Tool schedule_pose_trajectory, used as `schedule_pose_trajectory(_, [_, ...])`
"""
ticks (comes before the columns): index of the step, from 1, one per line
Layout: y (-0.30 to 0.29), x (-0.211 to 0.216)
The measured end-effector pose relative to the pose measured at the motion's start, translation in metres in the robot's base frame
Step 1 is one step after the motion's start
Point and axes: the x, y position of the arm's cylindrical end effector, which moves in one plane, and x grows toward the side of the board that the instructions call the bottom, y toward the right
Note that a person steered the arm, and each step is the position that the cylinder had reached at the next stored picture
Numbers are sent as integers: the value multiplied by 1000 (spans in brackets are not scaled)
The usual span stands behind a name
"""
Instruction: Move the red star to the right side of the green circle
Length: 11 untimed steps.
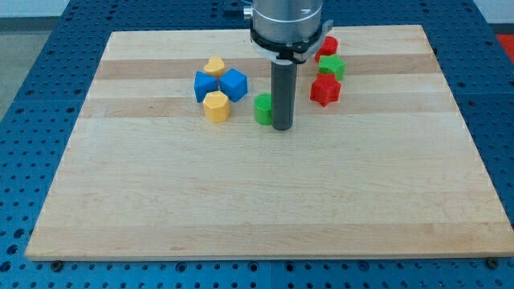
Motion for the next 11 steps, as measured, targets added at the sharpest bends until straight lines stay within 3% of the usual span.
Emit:
schedule_pose_trajectory(2, [-15, -26])
schedule_pose_trajectory(4, [108, 11])
schedule_pose_trajectory(5, [146, -23])
schedule_pose_trajectory(8, [63, -78])
schedule_pose_trajectory(9, [43, -67])
schedule_pose_trajectory(11, [63, -25])
